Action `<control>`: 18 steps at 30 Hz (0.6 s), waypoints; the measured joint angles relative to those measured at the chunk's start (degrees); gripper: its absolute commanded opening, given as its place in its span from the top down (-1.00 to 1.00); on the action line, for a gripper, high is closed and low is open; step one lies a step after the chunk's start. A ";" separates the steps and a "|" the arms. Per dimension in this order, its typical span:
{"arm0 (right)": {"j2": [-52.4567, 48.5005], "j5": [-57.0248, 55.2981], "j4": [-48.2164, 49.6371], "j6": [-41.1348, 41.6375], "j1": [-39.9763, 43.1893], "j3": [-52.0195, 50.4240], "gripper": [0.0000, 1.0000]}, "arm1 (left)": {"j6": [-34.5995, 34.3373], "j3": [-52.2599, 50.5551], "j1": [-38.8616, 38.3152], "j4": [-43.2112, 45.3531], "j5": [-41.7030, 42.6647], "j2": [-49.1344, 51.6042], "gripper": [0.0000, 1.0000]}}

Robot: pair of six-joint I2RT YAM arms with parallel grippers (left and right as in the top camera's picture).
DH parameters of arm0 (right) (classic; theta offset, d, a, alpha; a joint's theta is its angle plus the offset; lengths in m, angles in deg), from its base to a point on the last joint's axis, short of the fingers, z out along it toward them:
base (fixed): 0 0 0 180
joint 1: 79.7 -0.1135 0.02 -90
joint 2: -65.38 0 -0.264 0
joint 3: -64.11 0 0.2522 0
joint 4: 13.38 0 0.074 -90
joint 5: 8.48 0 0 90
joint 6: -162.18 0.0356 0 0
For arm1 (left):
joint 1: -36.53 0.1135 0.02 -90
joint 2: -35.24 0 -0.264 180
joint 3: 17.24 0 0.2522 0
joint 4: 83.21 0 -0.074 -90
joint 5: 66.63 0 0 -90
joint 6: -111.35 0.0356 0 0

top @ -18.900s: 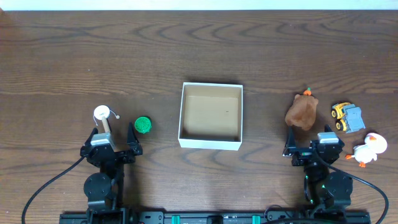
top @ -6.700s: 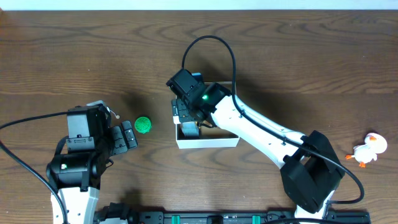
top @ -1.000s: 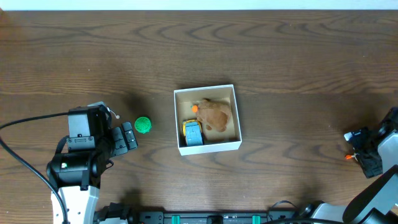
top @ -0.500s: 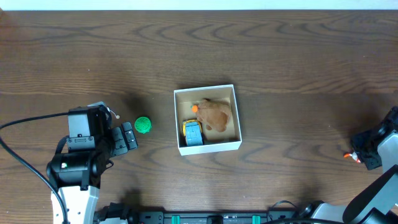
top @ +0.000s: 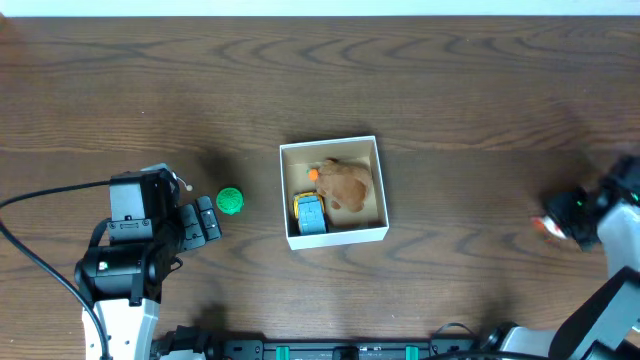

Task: Pack container
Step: 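Carry the duck with right gripper into the box's left corner, release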

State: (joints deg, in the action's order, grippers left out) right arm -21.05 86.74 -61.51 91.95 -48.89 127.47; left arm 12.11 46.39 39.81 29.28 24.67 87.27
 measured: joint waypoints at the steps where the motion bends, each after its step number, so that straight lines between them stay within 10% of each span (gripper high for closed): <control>1: 0.57 1.46 -0.81 -2.21 -2.62 1.53 0.97 | 0.00 0.00 0.00 -0.02 0.00 0.00 -0.96; 10: 6.12 5.70 -6.16 -27.39 -34.73 17.90 0.97 | 0.00 0.00 0.00 -0.02 0.00 0.00 -0.96; 18: 5.53 2.25 -1.38 -34.10 -56.41 18.58 0.97 | 0.00 0.00 0.00 0.00 0.00 0.00 -0.96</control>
State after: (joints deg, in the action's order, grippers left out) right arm -15.53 88.99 -62.89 57.85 -105.30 146.05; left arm 12.11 46.39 39.81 29.28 24.67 87.27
